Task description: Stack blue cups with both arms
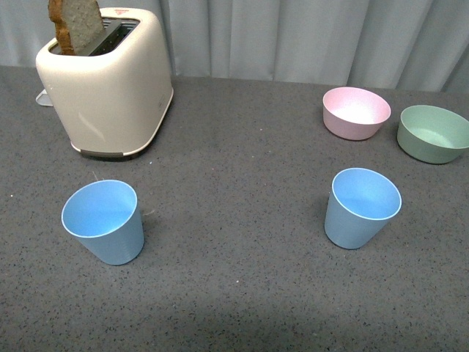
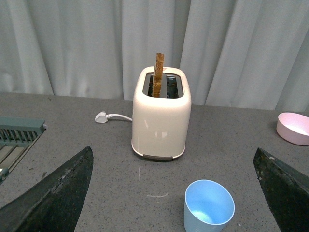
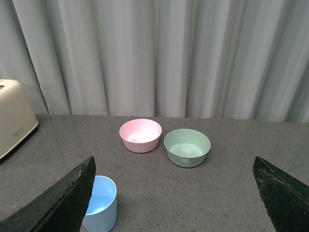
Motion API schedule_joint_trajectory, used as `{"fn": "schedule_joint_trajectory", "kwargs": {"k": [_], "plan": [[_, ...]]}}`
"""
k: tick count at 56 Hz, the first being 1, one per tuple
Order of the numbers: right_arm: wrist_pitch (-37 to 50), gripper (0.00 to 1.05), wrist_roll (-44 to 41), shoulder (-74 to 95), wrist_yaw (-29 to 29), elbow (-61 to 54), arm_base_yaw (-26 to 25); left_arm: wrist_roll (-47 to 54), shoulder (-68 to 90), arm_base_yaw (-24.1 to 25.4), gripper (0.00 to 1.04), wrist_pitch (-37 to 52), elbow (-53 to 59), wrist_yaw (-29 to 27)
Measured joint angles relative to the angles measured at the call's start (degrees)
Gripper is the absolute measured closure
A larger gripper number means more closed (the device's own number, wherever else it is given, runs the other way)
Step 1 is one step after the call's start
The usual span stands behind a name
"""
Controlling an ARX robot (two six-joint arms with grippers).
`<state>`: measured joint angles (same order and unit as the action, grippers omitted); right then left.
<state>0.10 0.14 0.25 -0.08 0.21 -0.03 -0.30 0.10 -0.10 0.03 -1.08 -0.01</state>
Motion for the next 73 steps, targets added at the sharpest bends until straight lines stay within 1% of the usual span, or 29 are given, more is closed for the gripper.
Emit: {"fn": "schedule_joint_trajectory", "kwargs": {"k": [39, 41, 42, 43, 45, 47, 48, 53, 59, 62, 65, 73], "plan": [[0.0, 0.1, 0.0, 0.0, 0.0, 0.0, 0.0, 0.0, 0.0, 0.0, 0.07, 0.0, 0.0, 0.0], [0.0, 0.1, 0.0, 0.0, 0.0, 0.0, 0.0, -0.6, 0.5, -0.4, 0.07, -0.6, -0.2, -1.3], [0.0, 0.1, 0.0, 0.0, 0.0, 0.0, 0.0, -1.9, 1.5, -1.2, 0.07, -3.0, -1.0, -4.2], [0.0, 0.1, 0.0, 0.0, 0.0, 0.0, 0.0, -2.3, 2.3, -1.7, 0.07, -4.5, -1.6, -5.9], [0.0, 0.1, 0.0, 0.0, 0.0, 0.0, 0.0, -5.7, 7.3, -3.3, 0.07, -9.7, -3.8, -11.5], [0.0, 0.1, 0.0, 0.0, 0.0, 0.0, 0.0, -8.3, 11.5, -3.9, 0.07, -11.1, -4.8, -13.8], [0.0, 0.1, 0.0, 0.0, 0.0, 0.0, 0.0, -9.4, 12.9, -3.9, 0.07, -11.1, -5.0, -13.9], [0.0, 0.1, 0.0, 0.0, 0.0, 0.0, 0.0, -13.6, 22.8, -3.7, 0.07, -7.5, -6.0, -12.6], [0.0, 0.1, 0.0, 0.0, 0.0, 0.0, 0.0, -16.7, 38.2, -1.6, 0.07, 3.0, -8.8, -7.6], [0.0, 0.1, 0.0, 0.0, 0.0, 0.0, 0.0, -17.7, 48.4, -0.3, 0.07, 9.2, -11.9, -4.0], [0.0, 0.1, 0.0, 0.0, 0.0, 0.0, 0.0, -18.2, 54.4, 0.0, 0.07, 11.7, -14.0, -1.3], [0.0, 0.1, 0.0, 0.0, 0.0, 0.0, 0.0, -19.4, 69.1, -0.7, 0.07, 12.7, -20.4, 3.0]]}}
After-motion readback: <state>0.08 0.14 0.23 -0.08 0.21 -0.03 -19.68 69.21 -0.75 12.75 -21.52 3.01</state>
